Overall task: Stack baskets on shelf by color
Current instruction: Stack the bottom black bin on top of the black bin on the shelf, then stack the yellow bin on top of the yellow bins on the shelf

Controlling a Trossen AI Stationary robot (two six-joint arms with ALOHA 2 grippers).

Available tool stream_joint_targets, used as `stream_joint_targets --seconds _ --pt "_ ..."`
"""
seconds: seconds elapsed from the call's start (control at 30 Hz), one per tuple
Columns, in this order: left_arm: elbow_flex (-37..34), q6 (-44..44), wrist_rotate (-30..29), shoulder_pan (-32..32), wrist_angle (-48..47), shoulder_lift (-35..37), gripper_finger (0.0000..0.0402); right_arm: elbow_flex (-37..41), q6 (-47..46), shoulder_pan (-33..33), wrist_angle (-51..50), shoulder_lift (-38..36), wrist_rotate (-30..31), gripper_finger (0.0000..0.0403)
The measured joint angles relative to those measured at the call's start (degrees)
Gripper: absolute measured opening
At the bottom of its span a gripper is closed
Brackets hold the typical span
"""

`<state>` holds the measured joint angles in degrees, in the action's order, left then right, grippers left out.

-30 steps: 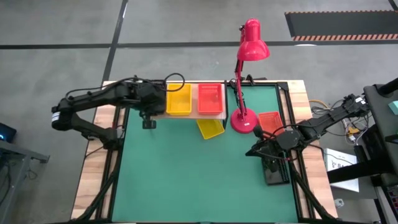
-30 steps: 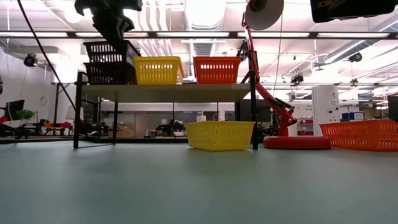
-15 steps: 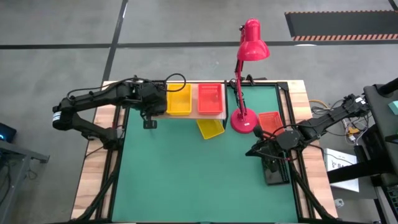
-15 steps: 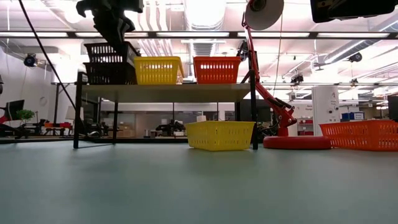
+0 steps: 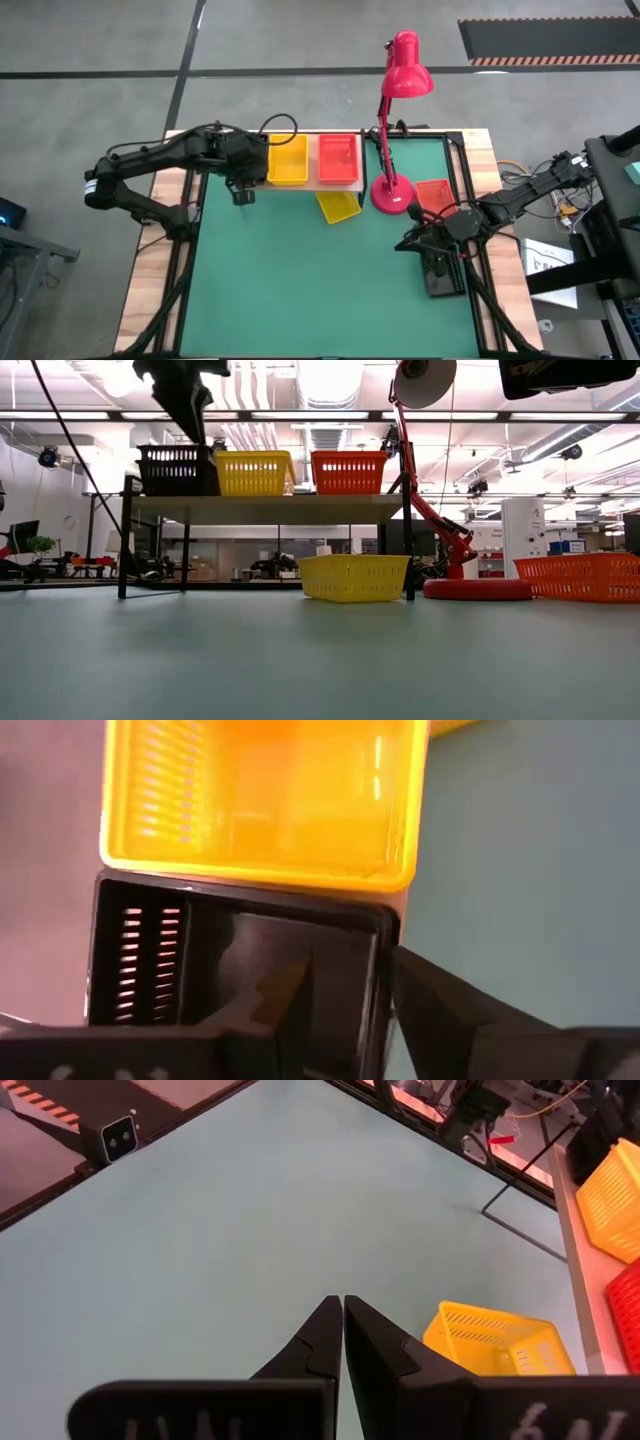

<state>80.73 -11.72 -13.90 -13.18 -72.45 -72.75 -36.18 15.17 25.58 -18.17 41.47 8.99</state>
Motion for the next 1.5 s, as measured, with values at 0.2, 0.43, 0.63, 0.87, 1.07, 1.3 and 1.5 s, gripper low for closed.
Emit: stream_joint_targets --seconds 0.2,0.43,0.63,0.87,1.07,1.3,1.5 --pt "1.92 5.37 3.76 2.22 0.0 0.42 0.0123 0.09 -2.07 0.01 0.15 -0.02 0.0 0.0009" --pt "1.36 11.49 2.27 9.06 6.99 0.68 0.0114 4.22 -5.21 0.0 6.92 -0.02 0.0 0.0009" --pt "-4.25 8.05 -2.6 21.21 27.68 0.68 0.0067 11.04 -8.55 0.02 17.93 -0.02 -0.02 0.0009" --pt "-16.64 -6.93 -3.46 32.94 61.17 0.68 0.0026 14.59 -13.14 0.02 24.82 0.0 0.0 0.0009" --pt "-27.44 -23.13 -3.56 35.57 85.34 0.8 0.0016 15.77 -11.24 0.02 31.91 -0.02 0.04 0.0009" --pt "-36.41 -34.92 -15.12 35.66 109.16 3.05 0.0015 16.26 -7.3 0.02 39.28 1.37 0.66 0.0009" --pt "-42.07 -33.35 -21.05 35.79 117.38 7.84 0.0015 13.1 -3.46 0.02 41.22 8.06 3.63 0.0009"
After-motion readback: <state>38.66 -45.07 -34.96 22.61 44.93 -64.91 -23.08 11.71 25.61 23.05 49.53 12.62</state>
